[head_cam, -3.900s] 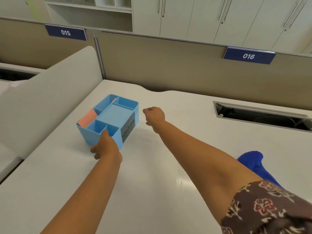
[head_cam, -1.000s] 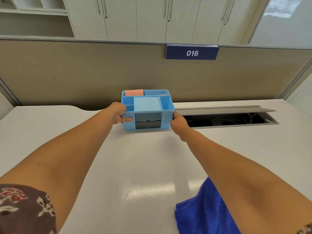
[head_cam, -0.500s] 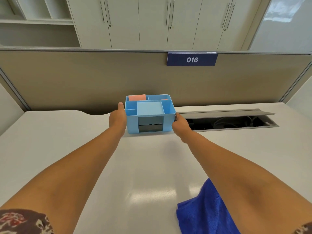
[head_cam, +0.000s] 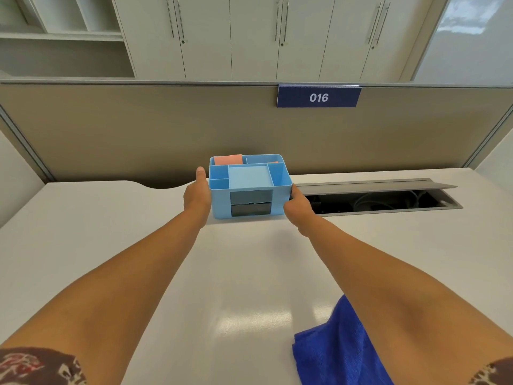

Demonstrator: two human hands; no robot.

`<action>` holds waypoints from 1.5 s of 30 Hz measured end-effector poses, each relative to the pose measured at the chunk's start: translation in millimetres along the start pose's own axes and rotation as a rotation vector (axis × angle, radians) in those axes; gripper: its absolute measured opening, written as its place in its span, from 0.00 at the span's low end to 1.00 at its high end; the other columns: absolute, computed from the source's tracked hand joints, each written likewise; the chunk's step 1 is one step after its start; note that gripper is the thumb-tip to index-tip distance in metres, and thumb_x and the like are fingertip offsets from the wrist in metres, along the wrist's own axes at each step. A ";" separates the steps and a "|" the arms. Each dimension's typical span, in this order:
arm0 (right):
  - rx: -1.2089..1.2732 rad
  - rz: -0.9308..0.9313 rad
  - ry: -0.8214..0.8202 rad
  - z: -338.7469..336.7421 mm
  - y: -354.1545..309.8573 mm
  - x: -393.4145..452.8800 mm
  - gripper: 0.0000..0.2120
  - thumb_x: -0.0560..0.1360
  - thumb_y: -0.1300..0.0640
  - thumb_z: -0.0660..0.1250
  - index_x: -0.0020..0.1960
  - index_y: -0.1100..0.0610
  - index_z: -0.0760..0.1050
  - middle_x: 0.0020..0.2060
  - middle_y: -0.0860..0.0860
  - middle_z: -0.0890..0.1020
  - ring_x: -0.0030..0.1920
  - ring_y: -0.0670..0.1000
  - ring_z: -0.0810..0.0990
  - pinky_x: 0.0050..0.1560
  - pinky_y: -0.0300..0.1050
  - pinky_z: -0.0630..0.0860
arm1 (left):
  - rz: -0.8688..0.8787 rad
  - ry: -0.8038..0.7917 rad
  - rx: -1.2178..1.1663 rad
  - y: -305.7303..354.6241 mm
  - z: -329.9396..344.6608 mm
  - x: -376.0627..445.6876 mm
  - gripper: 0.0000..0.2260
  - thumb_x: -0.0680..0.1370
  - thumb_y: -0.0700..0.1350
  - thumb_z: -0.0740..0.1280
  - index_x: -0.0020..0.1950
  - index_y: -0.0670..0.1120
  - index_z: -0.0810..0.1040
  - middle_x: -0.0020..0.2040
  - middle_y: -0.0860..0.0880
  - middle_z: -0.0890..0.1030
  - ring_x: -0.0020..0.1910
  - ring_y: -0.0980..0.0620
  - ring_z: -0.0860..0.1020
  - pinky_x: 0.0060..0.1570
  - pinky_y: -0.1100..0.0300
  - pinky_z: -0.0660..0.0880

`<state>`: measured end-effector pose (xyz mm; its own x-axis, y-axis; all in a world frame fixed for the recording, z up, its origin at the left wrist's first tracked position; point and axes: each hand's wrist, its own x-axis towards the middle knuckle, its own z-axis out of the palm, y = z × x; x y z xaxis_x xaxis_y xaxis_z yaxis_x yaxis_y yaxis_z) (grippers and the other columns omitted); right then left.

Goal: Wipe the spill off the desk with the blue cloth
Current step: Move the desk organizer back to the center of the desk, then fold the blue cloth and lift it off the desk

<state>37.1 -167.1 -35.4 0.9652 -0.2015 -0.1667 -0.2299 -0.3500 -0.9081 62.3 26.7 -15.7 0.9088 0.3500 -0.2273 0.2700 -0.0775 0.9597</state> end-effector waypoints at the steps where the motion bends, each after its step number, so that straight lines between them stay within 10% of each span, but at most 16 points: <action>1: -0.031 -0.005 0.001 -0.1 -0.4 0.3 0.24 0.78 0.67 0.55 0.72 0.54 0.59 0.64 0.60 0.72 0.56 0.54 0.73 0.55 0.44 0.73 | -0.002 0.001 -0.004 -0.5 0.4 0.1 0.26 0.78 0.61 0.45 0.59 0.46 0.73 0.53 0.48 0.77 0.54 0.48 0.76 0.49 0.56 0.69; 4: -0.107 -0.008 0.018 0.0 -3.3 -0.3 0.29 0.76 0.69 0.53 0.75 0.54 0.53 0.66 0.62 0.70 0.63 0.62 0.73 0.60 0.54 0.72 | 0.024 0.057 0.006 -1.0 2.7 -4.0 0.22 0.79 0.59 0.47 0.58 0.47 0.70 0.49 0.51 0.72 0.47 0.52 0.72 0.45 0.57 0.66; 8: -0.045 0.007 0.050 -0.8 -4.1 -13.5 0.24 0.79 0.64 0.57 0.73 0.54 0.57 0.59 0.56 0.73 0.50 0.49 0.75 0.47 0.37 0.73 | 0.160 0.223 0.066 -3.1 4.0 -21.6 0.14 0.79 0.54 0.50 0.51 0.47 0.70 0.47 0.49 0.74 0.43 0.54 0.71 0.42 0.58 0.65; 13: -0.168 0.053 0.120 -16.6 -0.5 -45.7 0.25 0.77 0.65 0.58 0.73 0.57 0.61 0.68 0.57 0.70 0.66 0.58 0.70 0.62 0.48 0.71 | 0.250 0.355 0.024 -18.2 6.0 -73.2 0.12 0.78 0.46 0.55 0.56 0.44 0.73 0.55 0.44 0.79 0.48 0.52 0.73 0.44 0.60 0.69; 24: -0.179 0.067 0.211 -79.5 38.0 -177.5 0.22 0.74 0.68 0.54 0.63 0.56 0.75 0.62 0.53 0.77 0.59 0.53 0.76 0.57 0.44 0.73 | 0.245 -0.445 0.770 -78.5 7.9 -229.1 0.23 0.75 0.51 0.63 0.67 0.44 0.67 0.66 0.44 0.73 0.63 0.44 0.73 0.58 0.54 0.71; 36: -0.177 0.184 0.261 -101.4 87.3 -271.5 0.22 0.74 0.67 0.52 0.63 0.53 0.74 0.62 0.49 0.78 0.54 0.48 0.75 0.52 0.39 0.70 | 0.191 -0.507 0.762 -100.5 17.2 -277.9 0.25 0.70 0.42 0.68 0.65 0.41 0.64 0.58 0.44 0.76 0.53 0.45 0.76 0.43 0.58 0.70; 41: -0.174 0.154 0.230 -103.4 91.6 -280.8 0.22 0.74 0.68 0.53 0.62 0.53 0.74 0.62 0.47 0.77 0.62 0.49 0.74 0.54 0.37 0.68 | 0.069 -0.484 0.595 -94.6 17.6 -281.4 0.04 0.67 0.36 0.65 0.35 0.43 0.71 0.33 0.48 0.72 0.30 0.49 0.71 0.29 0.60 0.65; 45: -0.188 0.113 0.229 -111.6 89.7 -280.0 0.21 0.74 0.66 0.55 0.64 0.53 0.73 0.63 0.47 0.76 0.62 0.49 0.74 0.54 0.38 0.69 | 0.147 -0.483 0.445 -79.7 19.6 -289.6 0.13 0.67 0.36 0.62 0.28 0.47 0.60 0.27 0.50 0.63 0.26 0.52 0.61 0.26 0.61 0.57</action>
<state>-267.7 -244.2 -27.3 0.8839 -0.4419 -0.1528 -0.3742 -0.4725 -0.7980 -216.2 -86.8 -29.6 0.9585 -0.1421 -0.2472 0.1442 -0.5063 0.8502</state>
